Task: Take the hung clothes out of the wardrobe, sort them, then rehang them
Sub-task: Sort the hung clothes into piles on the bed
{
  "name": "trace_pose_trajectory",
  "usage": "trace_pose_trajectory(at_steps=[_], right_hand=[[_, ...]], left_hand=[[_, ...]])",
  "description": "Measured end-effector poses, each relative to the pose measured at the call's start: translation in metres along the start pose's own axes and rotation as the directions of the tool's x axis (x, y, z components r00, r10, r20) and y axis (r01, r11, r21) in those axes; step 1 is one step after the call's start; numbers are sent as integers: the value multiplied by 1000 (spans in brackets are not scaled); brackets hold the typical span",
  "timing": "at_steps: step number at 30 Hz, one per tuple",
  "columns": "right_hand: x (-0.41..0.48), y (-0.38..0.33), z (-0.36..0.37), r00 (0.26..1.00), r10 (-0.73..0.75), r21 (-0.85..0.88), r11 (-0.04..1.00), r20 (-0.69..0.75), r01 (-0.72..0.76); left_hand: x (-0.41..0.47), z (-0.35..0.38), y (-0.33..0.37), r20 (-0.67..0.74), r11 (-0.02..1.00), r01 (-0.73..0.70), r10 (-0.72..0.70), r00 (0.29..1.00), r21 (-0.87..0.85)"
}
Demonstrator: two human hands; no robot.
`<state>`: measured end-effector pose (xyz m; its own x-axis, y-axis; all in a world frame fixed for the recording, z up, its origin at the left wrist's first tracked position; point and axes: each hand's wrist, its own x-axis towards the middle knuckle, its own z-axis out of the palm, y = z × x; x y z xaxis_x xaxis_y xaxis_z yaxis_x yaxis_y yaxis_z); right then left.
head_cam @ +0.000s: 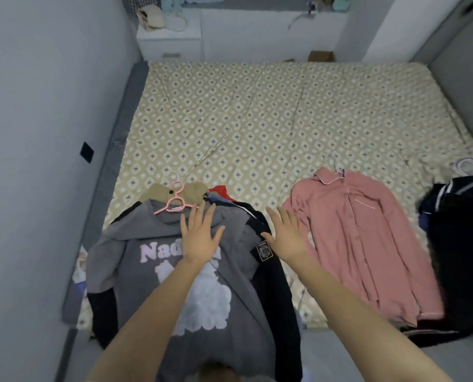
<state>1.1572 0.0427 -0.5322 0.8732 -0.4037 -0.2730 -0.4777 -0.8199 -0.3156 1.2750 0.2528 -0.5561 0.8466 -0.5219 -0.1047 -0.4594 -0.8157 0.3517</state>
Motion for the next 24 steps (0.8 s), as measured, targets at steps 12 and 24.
trace_pose_trajectory(at_steps=[12,24], right_hand=[[-119,194,-74,993,99,-46,994,-67,-103],[-103,295,-97,975,222,-38,974,-2,-222]], left_hand=[[-74,66,223,19,1000,-11,11,1000,-1],[-39,97,288,79,999,20,-18,997,-32]])
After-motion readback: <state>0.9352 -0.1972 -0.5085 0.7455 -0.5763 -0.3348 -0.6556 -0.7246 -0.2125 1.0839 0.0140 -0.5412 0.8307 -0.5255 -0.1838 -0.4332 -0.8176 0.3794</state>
